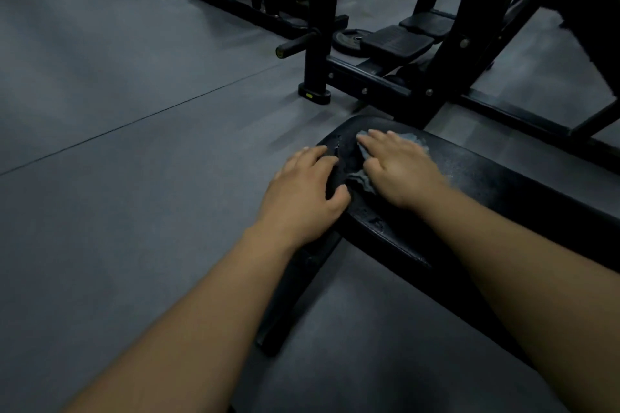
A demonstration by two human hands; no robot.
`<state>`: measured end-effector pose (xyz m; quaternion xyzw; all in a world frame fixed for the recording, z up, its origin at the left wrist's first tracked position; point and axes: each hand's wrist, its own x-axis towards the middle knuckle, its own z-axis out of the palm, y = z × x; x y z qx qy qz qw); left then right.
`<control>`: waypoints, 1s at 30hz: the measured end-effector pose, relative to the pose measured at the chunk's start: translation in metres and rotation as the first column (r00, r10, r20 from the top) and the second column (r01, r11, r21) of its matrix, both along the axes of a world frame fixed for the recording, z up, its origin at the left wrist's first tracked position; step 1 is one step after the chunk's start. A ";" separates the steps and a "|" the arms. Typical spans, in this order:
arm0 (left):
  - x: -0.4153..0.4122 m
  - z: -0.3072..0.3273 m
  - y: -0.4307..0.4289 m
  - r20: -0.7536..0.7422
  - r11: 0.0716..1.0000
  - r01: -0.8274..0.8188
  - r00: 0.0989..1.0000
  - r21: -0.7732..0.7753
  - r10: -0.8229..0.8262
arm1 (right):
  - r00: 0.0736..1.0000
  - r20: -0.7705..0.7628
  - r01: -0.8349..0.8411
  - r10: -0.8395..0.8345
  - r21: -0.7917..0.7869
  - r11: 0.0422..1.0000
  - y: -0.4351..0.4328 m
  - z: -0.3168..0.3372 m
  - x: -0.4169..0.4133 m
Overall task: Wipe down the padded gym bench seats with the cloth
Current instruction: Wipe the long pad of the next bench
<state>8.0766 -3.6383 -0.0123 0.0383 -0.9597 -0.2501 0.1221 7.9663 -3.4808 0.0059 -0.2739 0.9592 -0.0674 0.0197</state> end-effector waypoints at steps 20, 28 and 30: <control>0.024 -0.012 -0.029 0.215 0.997 0.064 0.974 0.032 -0.070 | 0.962 0.057 -0.267 0.268 -0.013 0.964 0.010 0.005 0.047; 0.024 -0.009 -0.034 0.158 0.998 0.061 0.986 0.004 -0.061 | 0.967 0.002 -0.254 0.254 -0.002 0.967 -0.032 0.002 0.072; 0.022 -0.006 -0.031 0.137 0.999 0.052 0.989 0.003 -0.052 | 0.935 0.025 -0.352 0.353 -0.013 0.936 0.004 0.005 0.090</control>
